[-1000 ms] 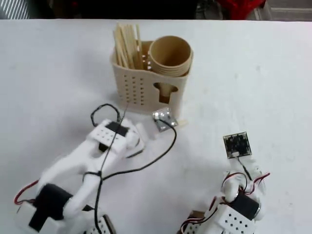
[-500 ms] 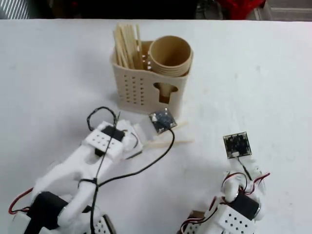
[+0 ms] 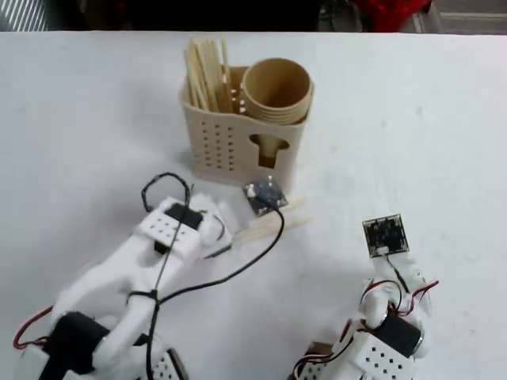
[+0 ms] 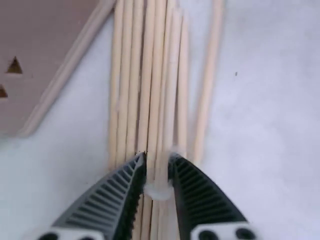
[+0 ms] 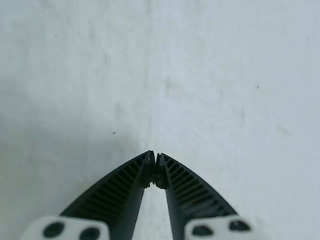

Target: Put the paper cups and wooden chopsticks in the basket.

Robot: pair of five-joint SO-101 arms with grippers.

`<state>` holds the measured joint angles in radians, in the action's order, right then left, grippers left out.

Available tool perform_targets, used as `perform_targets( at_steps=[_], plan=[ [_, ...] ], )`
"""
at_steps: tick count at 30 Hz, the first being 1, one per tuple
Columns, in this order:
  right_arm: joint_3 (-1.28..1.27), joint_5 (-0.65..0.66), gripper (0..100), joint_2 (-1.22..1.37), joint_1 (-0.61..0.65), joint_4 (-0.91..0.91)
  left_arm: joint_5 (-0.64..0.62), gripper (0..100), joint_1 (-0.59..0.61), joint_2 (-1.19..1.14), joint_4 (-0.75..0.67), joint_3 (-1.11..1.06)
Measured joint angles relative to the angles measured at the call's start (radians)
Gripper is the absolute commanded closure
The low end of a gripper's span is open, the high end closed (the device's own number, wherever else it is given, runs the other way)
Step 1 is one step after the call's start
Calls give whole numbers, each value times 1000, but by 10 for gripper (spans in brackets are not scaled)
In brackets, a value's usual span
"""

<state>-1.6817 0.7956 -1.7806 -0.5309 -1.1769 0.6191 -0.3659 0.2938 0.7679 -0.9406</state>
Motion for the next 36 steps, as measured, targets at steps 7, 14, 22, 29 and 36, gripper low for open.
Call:
perform_targets(
  at_steps=[7,14,22,29,36],
  plan=[
    [0,0,981,0,0,0,0,898,-35,-5,29,83],
    [0,0,981,0,0,0,0,899,-100,-158,31,155],
    [0,0,981,0,0,0,0,901,-181,-169,69,206],
    [0,0,981,0,0,0,0,902,-199,-184,68,233],
    [0,0,981,0,0,0,0,902,-221,-313,23,241]
  ],
)
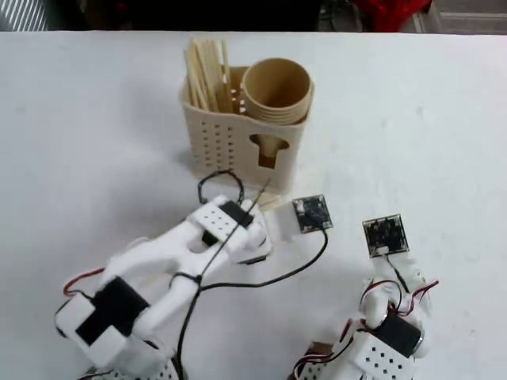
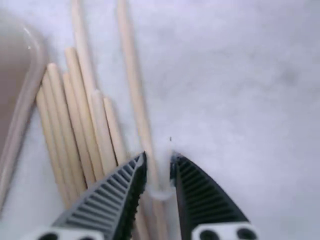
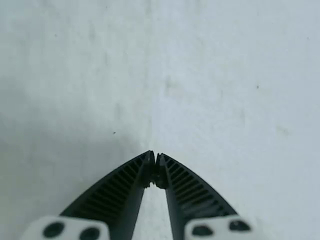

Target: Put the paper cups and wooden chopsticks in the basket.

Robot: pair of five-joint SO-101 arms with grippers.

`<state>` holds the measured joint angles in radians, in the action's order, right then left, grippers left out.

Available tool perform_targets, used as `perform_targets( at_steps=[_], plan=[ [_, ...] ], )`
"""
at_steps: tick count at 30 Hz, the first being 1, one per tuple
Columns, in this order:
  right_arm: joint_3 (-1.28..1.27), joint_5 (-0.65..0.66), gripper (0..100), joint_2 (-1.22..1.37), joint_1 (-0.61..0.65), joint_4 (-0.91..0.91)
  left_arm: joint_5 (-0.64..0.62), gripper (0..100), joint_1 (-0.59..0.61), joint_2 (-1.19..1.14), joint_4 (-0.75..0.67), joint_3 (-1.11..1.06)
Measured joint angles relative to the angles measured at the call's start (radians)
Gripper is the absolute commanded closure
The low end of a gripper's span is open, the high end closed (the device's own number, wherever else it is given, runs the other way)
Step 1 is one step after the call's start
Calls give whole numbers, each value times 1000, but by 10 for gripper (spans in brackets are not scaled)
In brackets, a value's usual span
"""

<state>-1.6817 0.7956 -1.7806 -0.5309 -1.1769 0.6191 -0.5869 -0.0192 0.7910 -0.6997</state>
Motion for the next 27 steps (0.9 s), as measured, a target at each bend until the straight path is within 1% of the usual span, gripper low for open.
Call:
perform_targets(
  at_steps=[9,11,13,22,27],
  plan=[
    [0,0,981,0,0,0,0,903,0,-98,107,127],
    [0,0,981,0,0,0,0,930,0,-109,133,140],
    [0,0,981,0,0,0,0,979,0,-114,152,147],
    [0,0,981,0,0,0,-2,978,-2,-117,213,155],
    [0,0,981,0,0,0,-43,978,12,-74,287,172]
  ],
)
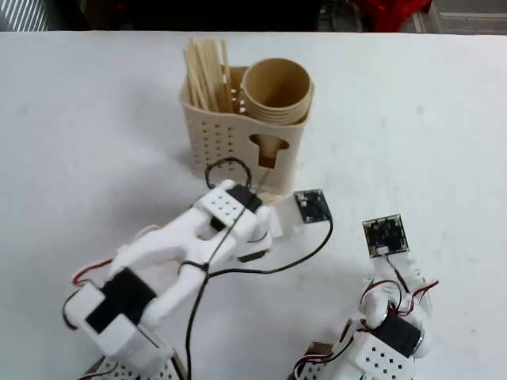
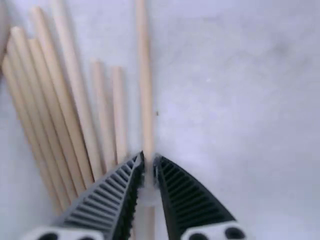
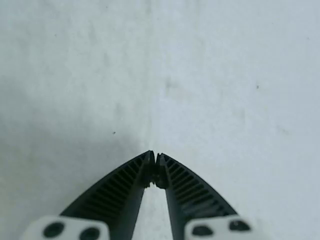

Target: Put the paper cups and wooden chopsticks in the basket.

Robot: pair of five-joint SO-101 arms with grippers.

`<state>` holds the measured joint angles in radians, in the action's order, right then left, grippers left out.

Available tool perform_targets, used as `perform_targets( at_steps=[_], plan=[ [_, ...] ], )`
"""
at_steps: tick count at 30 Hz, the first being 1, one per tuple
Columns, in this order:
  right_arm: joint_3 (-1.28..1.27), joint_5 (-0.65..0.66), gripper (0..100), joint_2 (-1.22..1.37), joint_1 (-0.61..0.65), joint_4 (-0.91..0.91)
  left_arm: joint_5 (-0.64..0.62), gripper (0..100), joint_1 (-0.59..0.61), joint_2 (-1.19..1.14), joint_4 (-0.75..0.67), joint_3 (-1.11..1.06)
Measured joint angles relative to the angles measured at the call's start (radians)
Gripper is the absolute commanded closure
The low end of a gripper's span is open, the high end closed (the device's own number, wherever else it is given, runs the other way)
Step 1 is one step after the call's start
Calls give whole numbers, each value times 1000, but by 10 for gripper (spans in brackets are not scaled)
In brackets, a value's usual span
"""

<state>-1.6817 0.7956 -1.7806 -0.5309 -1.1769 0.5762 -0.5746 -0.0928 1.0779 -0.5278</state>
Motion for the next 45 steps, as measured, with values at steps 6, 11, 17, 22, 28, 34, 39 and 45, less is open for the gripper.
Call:
perform_targets(
  at_steps=[6,11,17,22,28,34,39,45],
  plan=[
    [0,0,981,0,0,0,-12,978,15,207,98,8],
    [0,0,981,0,0,0,-48,978,43,336,123,8],
    [0,0,981,0,0,0,-51,978,126,539,152,49],
    [0,0,981,0,0,0,-71,977,130,695,186,259],
    [0,0,981,0,0,0,-198,977,133,683,81,528],
    [0,0,981,0,0,0,-281,977,186,529,-256,568],
    [0,0,981,0,0,0,-350,977,276,422,-471,569],
    [0,0,981,0,0,0,-453,977,370,279,-542,569]
  ],
)
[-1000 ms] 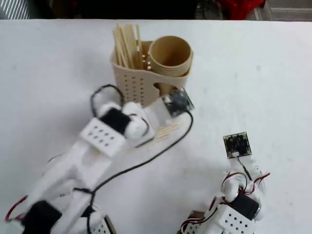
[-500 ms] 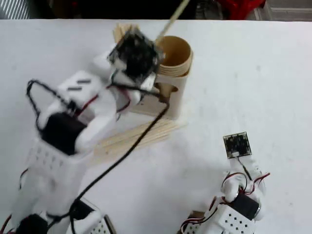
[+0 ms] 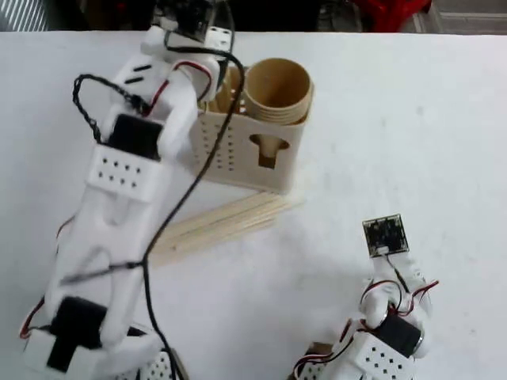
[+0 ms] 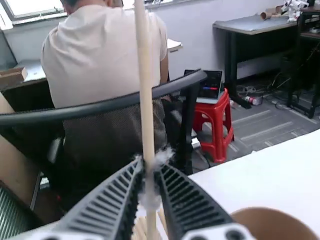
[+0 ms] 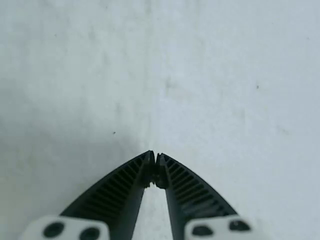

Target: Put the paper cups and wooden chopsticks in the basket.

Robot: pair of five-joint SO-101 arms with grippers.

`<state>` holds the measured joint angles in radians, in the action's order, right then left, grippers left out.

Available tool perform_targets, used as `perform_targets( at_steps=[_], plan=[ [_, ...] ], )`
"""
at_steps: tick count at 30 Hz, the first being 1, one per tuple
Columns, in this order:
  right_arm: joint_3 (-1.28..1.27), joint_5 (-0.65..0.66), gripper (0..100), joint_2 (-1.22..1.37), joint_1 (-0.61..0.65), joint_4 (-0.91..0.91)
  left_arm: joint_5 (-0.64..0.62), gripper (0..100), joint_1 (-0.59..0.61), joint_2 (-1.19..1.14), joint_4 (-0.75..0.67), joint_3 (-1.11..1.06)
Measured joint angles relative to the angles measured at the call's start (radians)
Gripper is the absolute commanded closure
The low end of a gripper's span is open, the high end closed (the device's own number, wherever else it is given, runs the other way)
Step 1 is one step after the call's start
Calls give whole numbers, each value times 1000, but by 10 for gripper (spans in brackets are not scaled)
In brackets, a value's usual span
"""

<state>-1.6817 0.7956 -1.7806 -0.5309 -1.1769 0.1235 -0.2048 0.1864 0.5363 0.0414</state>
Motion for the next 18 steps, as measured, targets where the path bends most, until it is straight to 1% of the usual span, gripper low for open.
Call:
perform_targets(
  at_steps=[4,8,11,18],
  plan=[
    [0,0,981,0,0,0,-15,977,5,-66,-3,-14],
    [0,0,981,0,0,0,-26,977,8,-71,-9,-89],
    [0,0,981,0,0,0,-86,977,18,-71,-9,-146],
    [0,0,981,0,0,0,-222,977,95,-68,-9,-224]
  ],
)
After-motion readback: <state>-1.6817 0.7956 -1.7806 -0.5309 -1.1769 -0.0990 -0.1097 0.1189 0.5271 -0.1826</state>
